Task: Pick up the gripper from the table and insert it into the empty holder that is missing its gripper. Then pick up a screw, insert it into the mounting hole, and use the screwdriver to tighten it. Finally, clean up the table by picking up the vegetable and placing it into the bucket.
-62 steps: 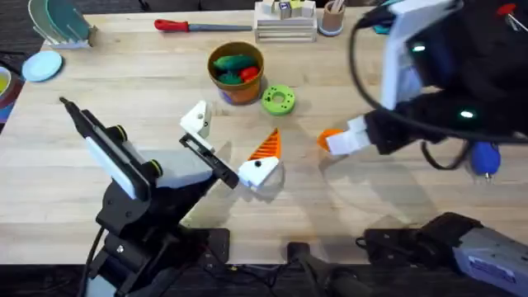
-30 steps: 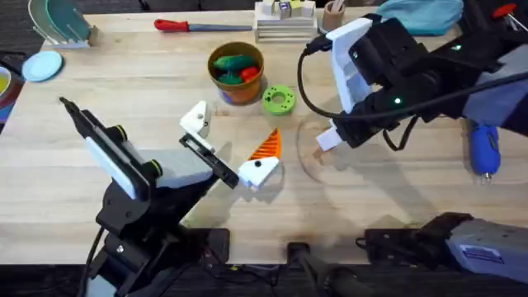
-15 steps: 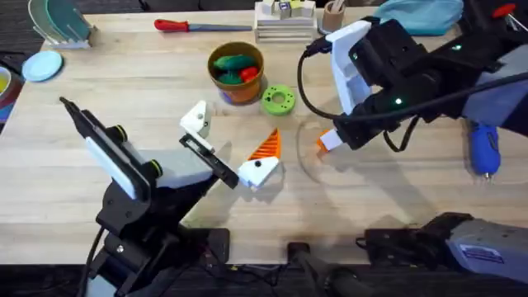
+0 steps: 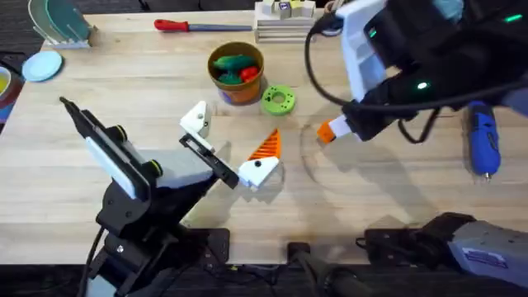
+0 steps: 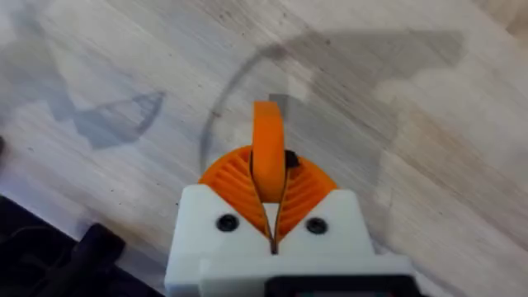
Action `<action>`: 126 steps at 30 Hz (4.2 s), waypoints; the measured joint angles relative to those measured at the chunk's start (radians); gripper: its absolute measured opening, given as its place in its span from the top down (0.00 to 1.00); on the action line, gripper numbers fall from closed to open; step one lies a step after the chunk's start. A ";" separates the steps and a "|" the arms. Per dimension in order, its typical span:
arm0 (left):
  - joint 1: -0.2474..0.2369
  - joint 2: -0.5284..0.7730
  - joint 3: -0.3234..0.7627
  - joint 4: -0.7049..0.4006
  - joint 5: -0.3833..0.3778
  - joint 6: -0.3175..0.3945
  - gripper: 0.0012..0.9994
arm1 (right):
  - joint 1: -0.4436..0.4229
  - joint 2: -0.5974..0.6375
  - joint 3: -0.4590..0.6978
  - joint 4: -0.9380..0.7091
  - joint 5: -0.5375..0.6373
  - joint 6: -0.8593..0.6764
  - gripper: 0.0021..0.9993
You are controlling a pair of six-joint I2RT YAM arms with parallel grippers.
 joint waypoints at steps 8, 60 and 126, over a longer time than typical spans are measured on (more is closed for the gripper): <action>0.000 0.000 0.000 0.000 0.000 0.000 0.01 | -0.110 -0.146 0.048 -0.049 -0.026 0.010 0.99; 0.000 0.000 0.000 -0.017 0.362 -0.070 0.01 | -0.139 0.199 -0.187 0.765 -1.251 0.681 0.99; 0.023 0.000 -0.001 -0.021 0.318 -0.053 0.01 | 0.055 0.254 -0.190 1.087 -1.070 0.918 0.99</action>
